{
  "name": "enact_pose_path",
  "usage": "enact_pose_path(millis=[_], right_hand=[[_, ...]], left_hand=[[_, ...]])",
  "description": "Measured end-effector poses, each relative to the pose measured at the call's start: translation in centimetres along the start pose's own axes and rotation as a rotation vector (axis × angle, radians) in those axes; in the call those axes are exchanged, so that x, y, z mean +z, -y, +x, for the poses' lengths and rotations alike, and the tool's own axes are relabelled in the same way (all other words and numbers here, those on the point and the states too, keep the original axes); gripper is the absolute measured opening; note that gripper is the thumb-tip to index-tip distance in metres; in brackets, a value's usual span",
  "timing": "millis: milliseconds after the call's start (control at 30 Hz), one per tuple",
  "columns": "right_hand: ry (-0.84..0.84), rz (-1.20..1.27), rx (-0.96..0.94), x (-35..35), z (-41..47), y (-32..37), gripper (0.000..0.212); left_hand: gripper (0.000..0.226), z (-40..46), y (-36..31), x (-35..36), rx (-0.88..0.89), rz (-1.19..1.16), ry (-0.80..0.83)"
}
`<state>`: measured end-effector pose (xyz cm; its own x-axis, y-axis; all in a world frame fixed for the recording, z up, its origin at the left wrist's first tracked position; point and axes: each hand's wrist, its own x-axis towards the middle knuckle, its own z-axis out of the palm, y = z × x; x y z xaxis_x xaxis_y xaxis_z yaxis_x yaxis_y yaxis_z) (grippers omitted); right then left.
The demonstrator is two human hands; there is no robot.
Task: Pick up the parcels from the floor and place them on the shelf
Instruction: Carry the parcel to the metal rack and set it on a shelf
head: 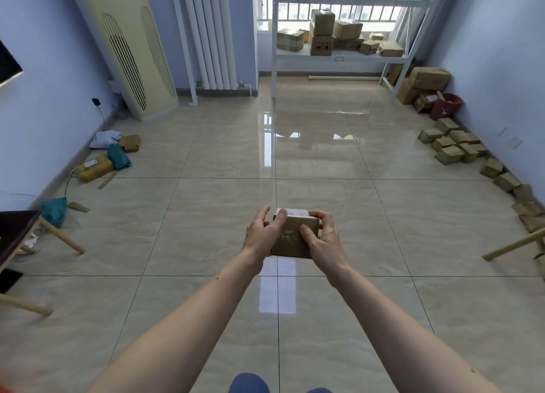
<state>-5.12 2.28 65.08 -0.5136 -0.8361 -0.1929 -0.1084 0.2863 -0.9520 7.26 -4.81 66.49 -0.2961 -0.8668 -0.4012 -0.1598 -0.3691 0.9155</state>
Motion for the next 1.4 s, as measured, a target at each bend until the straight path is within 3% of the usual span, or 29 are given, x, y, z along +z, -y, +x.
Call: enact_pose_path(millis=[200, 300, 367, 433, 533, 767, 833, 967, 1067, 1233, 1400], right_hand=[[0.021, 0.063, -0.025, 0.1, -0.7, 0.6, 0.029], [-0.007, 0.120, 0.034, 0.3, -0.8, 0.8, 0.046], [-0.018, 0.130, 0.101, 0.5, -0.9, 0.9, 0.064], [-0.020, 0.147, 0.160, 0.8, -1.1, 1.0, 0.071], [-0.036, 0.188, 0.193, 0.6, -1.1, 1.3, 0.065], [-0.032, 0.319, 0.176, -0.9, -1.5, 1.5, 0.029], [-0.006, 0.342, 0.172, -1.3, -1.6, 1.6, 0.027], [0.012, 0.319, 0.140, -1.8, -1.7, 1.7, 0.025], [-0.013, 0.306, 0.164, -1.8, -1.6, 1.7, 0.027], [-0.030, 0.223, 0.294, -1.3, -1.9, 1.9, 0.062], [-0.004, 0.325, 0.343, -1.7, -1.5, 2.4, 0.049]], left_hand=[[0.039, -0.3, -0.9, 0.5, -0.024, -0.120, -0.020], [0.035, -0.7, -0.6, 1.0, 0.035, -0.115, -0.075], [0.039, -1.5, -0.6, 1.4, 0.071, -0.083, -0.113], [0.060, -2.0, -0.4, 1.9, 0.094, -0.053, -0.129], [0.073, -2.3, 0.1, 2.1, 0.091, -0.047, -0.123], [0.090, -2.4, -0.5, 1.3, -0.053, -0.085, -0.085], [0.085, -2.5, -1.0, 1.1, -0.102, -0.117, -0.064], [0.067, -2.5, -1.0, 1.2, -0.142, -0.162, -0.044], [0.072, -2.9, -0.9, 1.8, -0.141, -0.192, -0.072], [0.088, -2.9, -1.0, 2.8, -0.136, -0.247, -0.181], [0.081, -2.8, -0.8, 2.9, -0.143, -0.285, -0.150]])
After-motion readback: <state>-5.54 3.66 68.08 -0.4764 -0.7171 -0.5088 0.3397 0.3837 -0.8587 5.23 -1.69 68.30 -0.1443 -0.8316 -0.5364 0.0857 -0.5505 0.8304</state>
